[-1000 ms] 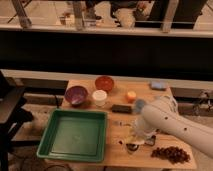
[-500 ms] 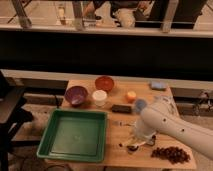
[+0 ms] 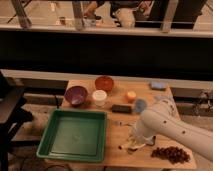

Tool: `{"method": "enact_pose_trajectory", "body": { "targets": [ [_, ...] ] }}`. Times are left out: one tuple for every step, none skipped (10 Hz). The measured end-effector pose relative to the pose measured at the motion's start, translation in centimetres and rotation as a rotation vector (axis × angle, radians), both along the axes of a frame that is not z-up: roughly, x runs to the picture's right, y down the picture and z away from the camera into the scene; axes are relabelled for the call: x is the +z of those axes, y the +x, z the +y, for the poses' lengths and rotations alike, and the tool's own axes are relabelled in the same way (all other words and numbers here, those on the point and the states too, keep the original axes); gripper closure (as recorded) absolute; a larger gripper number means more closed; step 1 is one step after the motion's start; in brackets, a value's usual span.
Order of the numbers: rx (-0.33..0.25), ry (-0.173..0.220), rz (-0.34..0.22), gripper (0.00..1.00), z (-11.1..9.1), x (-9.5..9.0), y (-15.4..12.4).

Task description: Place banana in metal cup

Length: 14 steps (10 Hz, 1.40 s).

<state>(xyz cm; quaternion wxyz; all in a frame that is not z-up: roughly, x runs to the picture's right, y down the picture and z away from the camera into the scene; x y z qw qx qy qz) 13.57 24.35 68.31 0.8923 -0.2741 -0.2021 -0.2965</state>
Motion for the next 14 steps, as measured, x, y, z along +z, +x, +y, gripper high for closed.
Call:
{"method": "enact_pose_trajectory", "body": {
  "targets": [
    [-0.003,-0.002,-0.007,1.00,0.0,-0.1,-0.3],
    [-0.004,-0.004,-0.011,1.00,0.1,-0.1,-0.4],
    [-0.005,-0.006,-0.014,1.00,0.3,-0.2,-0.5],
    [-0.005,-0.009,-0.016,1.00,0.4,-0.2,-0.5],
    [-0.012,-0.012,-0.019,1.00,0.5,-0.2,-0.7],
    [-0.020,-0.011,-0.023,0.99,0.5,-0.1,-0.9],
    [-0.028,-0.007,-0.025,0.94,0.5,0.0,-1.0],
    [-0.037,0.000,-0.022,0.83,0.4,0.1,-1.1],
    [-0.041,0.001,-0.017,0.73,0.4,0.1,-1.0],
    [-0.044,0.002,-0.015,0.65,0.4,0.2,-1.1],
    [-0.050,0.003,-0.015,0.54,0.3,0.3,-1.3],
    [-0.054,-0.001,-0.011,0.42,0.4,0.4,-1.3],
    [-0.052,-0.003,-0.007,0.32,0.4,0.4,-1.1],
    [-0.052,-0.005,-0.004,0.24,0.3,0.4,-1.1]
  ]
}}
